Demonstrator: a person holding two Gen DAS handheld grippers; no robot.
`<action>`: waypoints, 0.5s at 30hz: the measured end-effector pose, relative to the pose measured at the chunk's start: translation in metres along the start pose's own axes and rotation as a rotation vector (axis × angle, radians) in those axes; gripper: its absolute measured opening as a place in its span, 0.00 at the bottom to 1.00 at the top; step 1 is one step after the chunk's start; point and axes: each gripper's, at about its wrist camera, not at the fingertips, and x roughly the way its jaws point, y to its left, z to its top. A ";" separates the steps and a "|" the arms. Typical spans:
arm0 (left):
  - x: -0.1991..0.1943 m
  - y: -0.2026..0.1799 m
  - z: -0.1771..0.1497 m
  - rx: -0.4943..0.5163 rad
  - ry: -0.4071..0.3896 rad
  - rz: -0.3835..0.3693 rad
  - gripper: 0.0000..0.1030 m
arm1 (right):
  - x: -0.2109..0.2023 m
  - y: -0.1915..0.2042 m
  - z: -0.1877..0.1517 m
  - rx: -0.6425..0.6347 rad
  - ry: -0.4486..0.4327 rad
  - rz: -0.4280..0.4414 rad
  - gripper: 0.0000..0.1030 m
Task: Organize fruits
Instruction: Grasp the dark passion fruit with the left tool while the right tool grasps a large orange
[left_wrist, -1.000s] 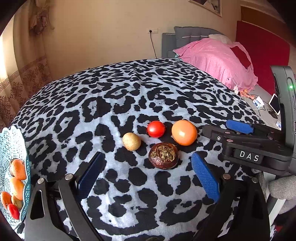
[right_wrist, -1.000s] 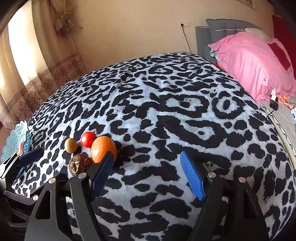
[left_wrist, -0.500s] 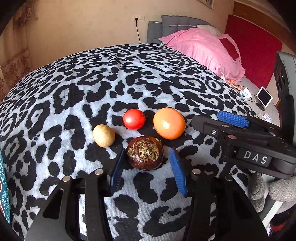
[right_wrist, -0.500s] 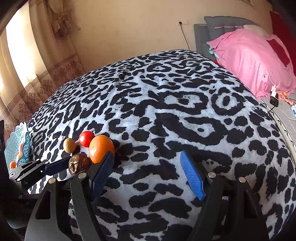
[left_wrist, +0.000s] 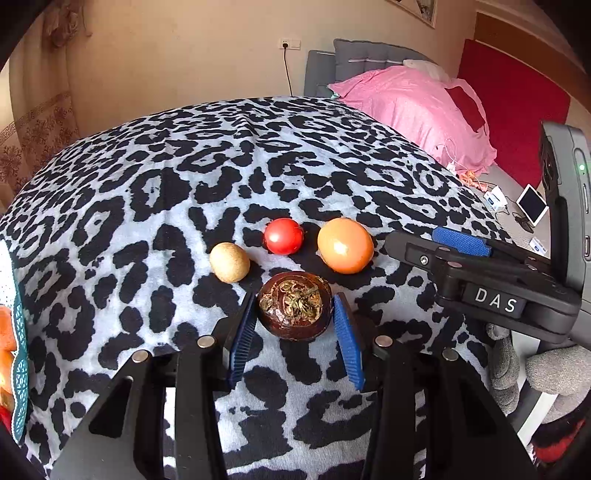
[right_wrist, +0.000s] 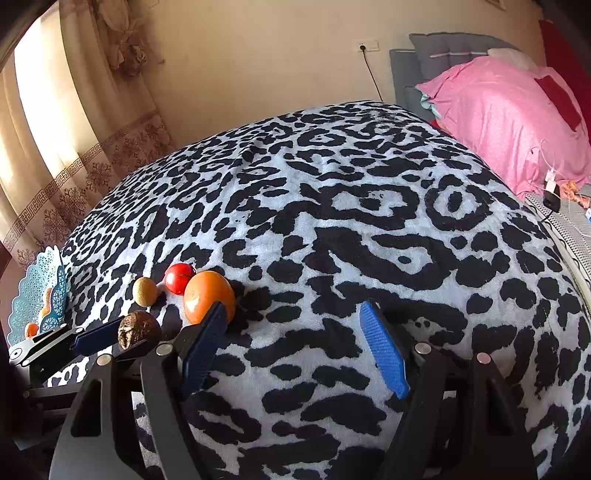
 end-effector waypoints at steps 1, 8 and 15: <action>-0.004 0.001 0.000 -0.003 -0.005 0.008 0.42 | 0.000 0.002 0.000 -0.006 -0.001 0.004 0.72; -0.025 0.015 -0.006 -0.034 -0.031 0.033 0.42 | -0.004 0.030 0.007 -0.111 -0.001 0.068 0.72; -0.040 0.027 -0.013 -0.065 -0.053 0.041 0.42 | 0.016 0.056 0.014 -0.186 0.065 0.098 0.51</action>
